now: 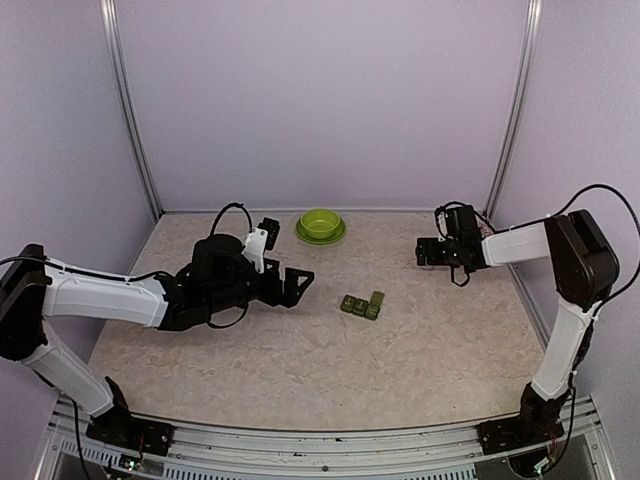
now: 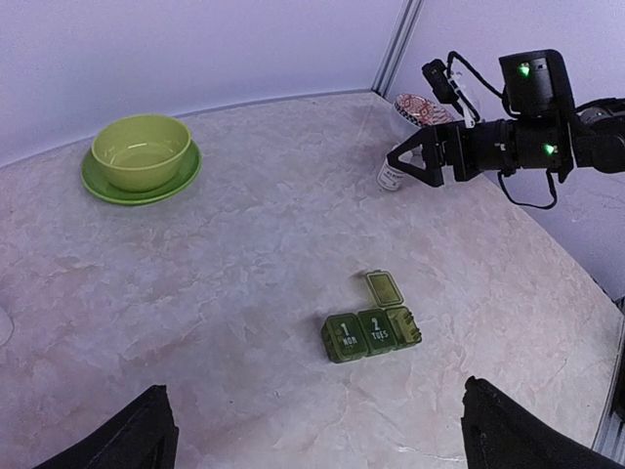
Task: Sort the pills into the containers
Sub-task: Pick up the pill bottle from the center of the board, then place the pill bottle at the center of the board.
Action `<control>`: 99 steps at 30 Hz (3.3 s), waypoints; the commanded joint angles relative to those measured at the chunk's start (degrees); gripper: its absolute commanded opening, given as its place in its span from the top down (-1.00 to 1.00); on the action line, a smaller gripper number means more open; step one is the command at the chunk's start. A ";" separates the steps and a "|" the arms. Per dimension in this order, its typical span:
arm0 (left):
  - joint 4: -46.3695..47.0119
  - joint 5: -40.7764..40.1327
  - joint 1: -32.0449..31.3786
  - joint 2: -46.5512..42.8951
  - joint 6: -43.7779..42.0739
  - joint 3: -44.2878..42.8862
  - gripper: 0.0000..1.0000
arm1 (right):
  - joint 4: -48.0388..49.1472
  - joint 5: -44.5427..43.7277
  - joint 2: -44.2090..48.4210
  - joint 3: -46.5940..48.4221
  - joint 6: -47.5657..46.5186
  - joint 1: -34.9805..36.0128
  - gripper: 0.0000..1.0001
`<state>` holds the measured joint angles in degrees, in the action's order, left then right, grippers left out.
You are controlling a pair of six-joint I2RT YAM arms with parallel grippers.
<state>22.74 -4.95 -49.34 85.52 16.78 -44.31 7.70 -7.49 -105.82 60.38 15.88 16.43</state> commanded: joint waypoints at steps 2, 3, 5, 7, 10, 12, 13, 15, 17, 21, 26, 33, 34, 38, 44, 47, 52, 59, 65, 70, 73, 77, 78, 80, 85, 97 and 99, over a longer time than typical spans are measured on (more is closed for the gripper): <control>1.24 -0.37 -0.67 -1.61 0.28 0.72 -0.97 | -3.14 -0.83 -4.37 5.59 -1.43 -1.38 -0.86; 1.17 -0.44 -0.74 -1.56 0.31 0.78 -0.98 | -3.48 -0.60 -5.13 6.51 -1.75 -1.43 -0.84; 0.97 -0.64 -0.76 -1.50 0.34 0.81 -0.97 | -4.48 0.23 -6.74 8.28 -2.14 -1.55 -0.81; 0.83 -0.65 -0.76 -1.33 0.42 0.81 -0.98 | -5.10 1.01 -8.16 9.64 -2.41 -1.78 -0.75; 0.52 -0.82 -0.76 -1.14 0.47 0.72 -0.98 | -6.14 1.53 -9.71 11.10 -2.60 -2.00 -0.62; 0.34 -0.77 -0.76 -1.26 0.42 0.72 -0.98 | -6.45 1.65 -10.09 11.37 -2.77 -2.01 -0.50; 0.28 -0.77 -0.76 -1.26 0.44 0.66 -0.97 | -6.46 1.87 -10.11 11.34 -2.86 -2.01 -0.40; 0.22 -0.85 -0.78 -1.26 0.35 0.55 -0.98 | -6.39 2.09 -10.03 11.15 -3.16 -1.99 -0.20; 0.30 -0.69 -0.80 -1.09 0.31 0.46 -0.98 | -6.47 2.02 -9.72 10.80 -3.41 -2.01 -0.07; 0.93 -0.13 -0.84 -0.24 0.72 0.22 -0.97 | -5.83 2.01 -8.56 9.31 -3.64 -1.92 0.16; 1.72 0.24 -1.23 0.76 1.12 0.19 -0.97 | -5.56 0.53 -6.35 7.61 -4.57 -0.79 0.48; 1.61 -0.52 -1.46 0.24 1.06 0.82 -0.98 | -7.39 -3.10 -1.35 4.63 -6.57 2.51 0.61; 1.69 -0.69 -1.46 0.10 1.04 1.07 -0.97 | -7.69 -3.21 -0.12 3.91 -6.88 3.33 0.62; 2.39 -2.02 -1.25 -0.91 1.56 2.57 -0.98 | -8.45 -3.21 6.05 0.14 -7.64 7.07 0.65; 5.46 -1.67 1.18 -3.90 2.75 7.04 -0.98 | -9.07 -2.49 15.57 -5.18 -8.29 15.61 0.66; 7.61 0.62 3.78 -6.58 4.04 9.82 -0.98 | -7.88 -0.89 18.70 -7.50 -8.65 20.32 0.68; 0.32 -0.31 6.26 -8.77 5.50 8.60 -0.98 | -2.98 2.40 20.09 -11.15 -8.98 27.52 0.66; -2.94 -4.13 6.69 -12.29 6.94 10.42 -0.98 | 2.94 2.81 13.65 -10.67 -11.51 36.27 0.65; -3.47 -5.82 7.51 -15.39 7.40 13.23 -0.98 | 4.82 3.33 6.88 -7.35 -14.05 43.07 0.65; -3.94 -8.06 7.58 -17.72 7.88 14.72 -0.98 | 5.30 5.83 1.90 -4.43 -15.22 46.40 0.65; -4.88 -9.58 7.58 -18.39 7.90 14.89 -0.98 | 5.04 6.14 0.62 -3.26 -15.14 47.17 0.64; -3.98 -10.08 7.68 -19.57 8.10 16.02 -0.98 | 5.18 6.61 -0.11 -2.89 -15.00 47.60 0.61; -3.27 -9.66 7.76 -19.97 8.02 16.41 -0.98 | 5.11 6.69 -0.39 -2.76 -15.04 47.64 0.61; -2.14 -8.37 8.00 -20.37 7.85 17.05 -0.98 | 5.00 6.98 -0.83 -2.66 -15.24 47.67 0.59; -2.08 -8.50 8.21 -20.01 7.35 17.01 -0.97 | 5.35 7.45 -1.48 -2.77 -15.44 47.65 0.58; -0.69 -7.99 8.21 -17.87 7.92 17.35 -0.98 | 4.96 7.50 -1.14 -3.42 -15.66 47.65 0.29; -0.23 -8.17 8.22 -17.84 8.11 17.42 -0.97 | 4.88 7.28 -0.41 -3.65 -15.78 47.65 0.17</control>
<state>19.88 -13.50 -41.54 67.37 24.23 -27.55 12.08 -0.19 -106.83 56.60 0.75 63.64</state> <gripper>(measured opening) 0.989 0.371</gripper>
